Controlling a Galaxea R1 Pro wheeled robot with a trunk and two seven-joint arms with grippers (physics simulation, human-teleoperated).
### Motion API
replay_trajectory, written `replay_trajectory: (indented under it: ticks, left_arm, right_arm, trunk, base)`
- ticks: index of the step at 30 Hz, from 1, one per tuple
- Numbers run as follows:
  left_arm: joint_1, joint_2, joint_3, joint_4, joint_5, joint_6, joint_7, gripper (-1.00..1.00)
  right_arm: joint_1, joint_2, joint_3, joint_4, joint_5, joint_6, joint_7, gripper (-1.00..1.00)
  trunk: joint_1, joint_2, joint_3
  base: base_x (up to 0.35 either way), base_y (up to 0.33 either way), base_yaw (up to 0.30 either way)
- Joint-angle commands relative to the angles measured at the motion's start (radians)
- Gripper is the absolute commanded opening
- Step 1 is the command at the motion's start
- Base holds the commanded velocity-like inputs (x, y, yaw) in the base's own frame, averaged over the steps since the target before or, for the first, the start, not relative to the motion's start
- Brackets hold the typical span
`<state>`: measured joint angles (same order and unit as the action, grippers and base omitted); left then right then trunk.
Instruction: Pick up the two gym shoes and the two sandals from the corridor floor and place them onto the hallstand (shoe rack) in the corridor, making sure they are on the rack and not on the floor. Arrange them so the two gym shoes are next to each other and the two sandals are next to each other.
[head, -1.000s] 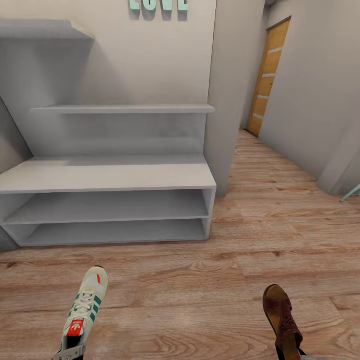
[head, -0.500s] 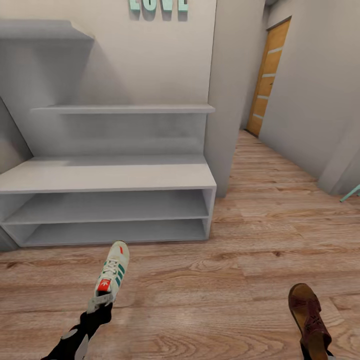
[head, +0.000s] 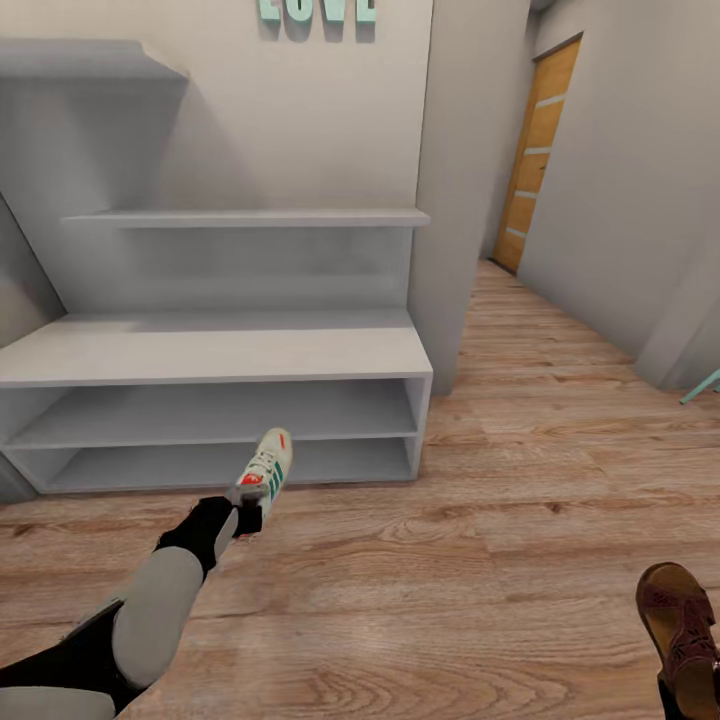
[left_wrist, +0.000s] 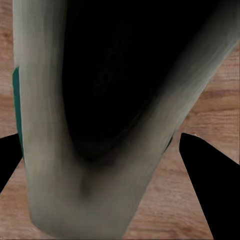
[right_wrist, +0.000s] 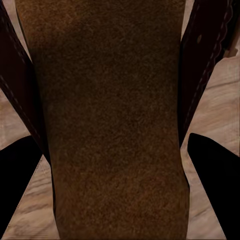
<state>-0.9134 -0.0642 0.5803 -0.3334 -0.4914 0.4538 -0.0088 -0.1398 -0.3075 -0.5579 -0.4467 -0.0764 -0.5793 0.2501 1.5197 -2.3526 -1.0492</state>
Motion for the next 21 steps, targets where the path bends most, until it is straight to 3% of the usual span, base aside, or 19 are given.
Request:
replay_trajectory:
  ticks: [1, 4, 21]
  left_arm:
    - [-0.016, -0.003, 0.004, -0.005, -0.009, 0.029, 0.006, -1.0]
    - [-0.038, -0.005, 0.001, -0.01, -0.01, 0.071, 0.019, -1.0]
    - [-0.039, -0.005, 0.001, -0.01, -0.01, 0.069, 0.022, -1.0]
  right_arm:
    - [-0.001, 0.002, -0.004, 0.001, -0.01, 0.0, 0.012, -1.0]
    - [-0.001, 0.008, -0.002, 0.002, -0.008, 0.001, 0.015, -1.0]
    - [-0.001, 0.008, -0.002, 0.0, -0.008, 0.001, 0.015, -1.0]
  trunk:
    - [0.0, 0.0, -0.001]
    - [0.0, 0.0, -0.001]
    - [0.0, 0.0, -0.001]
  base:
    - [0.0, 0.0, 0.0]
    - [0.046, -0.06, 0.0]
    - [0.14, -0.249, 0.0]
